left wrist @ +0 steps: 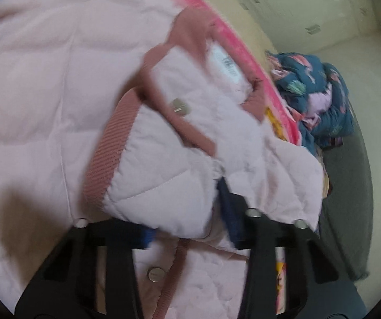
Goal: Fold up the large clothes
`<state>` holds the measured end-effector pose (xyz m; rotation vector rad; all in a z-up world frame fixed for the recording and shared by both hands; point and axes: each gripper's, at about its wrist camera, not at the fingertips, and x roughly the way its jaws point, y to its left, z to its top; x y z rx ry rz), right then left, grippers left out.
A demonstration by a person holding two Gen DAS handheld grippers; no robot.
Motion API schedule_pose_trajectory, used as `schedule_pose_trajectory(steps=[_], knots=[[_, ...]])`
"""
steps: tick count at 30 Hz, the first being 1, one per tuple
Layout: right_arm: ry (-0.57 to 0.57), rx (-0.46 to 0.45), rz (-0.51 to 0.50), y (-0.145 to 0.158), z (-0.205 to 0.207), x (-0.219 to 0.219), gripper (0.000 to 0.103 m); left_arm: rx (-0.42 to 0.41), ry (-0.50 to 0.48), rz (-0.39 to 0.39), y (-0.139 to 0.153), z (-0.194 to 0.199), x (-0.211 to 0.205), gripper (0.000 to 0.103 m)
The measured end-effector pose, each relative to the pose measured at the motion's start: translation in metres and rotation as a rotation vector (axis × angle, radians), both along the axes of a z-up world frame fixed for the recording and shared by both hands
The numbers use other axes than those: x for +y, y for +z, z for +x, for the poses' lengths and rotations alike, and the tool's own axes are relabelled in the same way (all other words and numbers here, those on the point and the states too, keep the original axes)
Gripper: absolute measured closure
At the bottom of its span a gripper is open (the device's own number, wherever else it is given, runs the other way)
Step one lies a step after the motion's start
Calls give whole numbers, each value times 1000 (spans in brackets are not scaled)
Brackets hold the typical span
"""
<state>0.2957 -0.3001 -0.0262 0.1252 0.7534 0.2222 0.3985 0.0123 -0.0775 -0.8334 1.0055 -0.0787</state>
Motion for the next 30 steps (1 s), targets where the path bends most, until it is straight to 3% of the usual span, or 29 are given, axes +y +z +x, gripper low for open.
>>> schedule_pose_trajectory(steps=[4, 8, 12, 15, 19, 23, 30], knots=[[-8, -13, 8, 7, -1, 0, 21, -134, -29, 82, 52, -1, 9, 88], [-10, -41, 19, 20, -1, 4, 21, -287, -29, 147, 115, -2, 33, 91], [-11, -60, 19, 27, 3, 11, 21, -340, -47, 181, 143, 1, 51, 91], [-19, -44, 27, 24, 8, 15, 21, -323, -53, 225, 128, -3, 59, 91], [-13, -18, 0, 17, 20, 22, 21, -255, -55, 304, 83, -7, 70, 91], [-12, 15, -66, 8, 42, 30, 21, -171, -47, 306, 41, -10, 83, 91], [8, 78, -96, -8, 100, 45, 21, -124, -45, 338, 12, -17, 88, 85]])
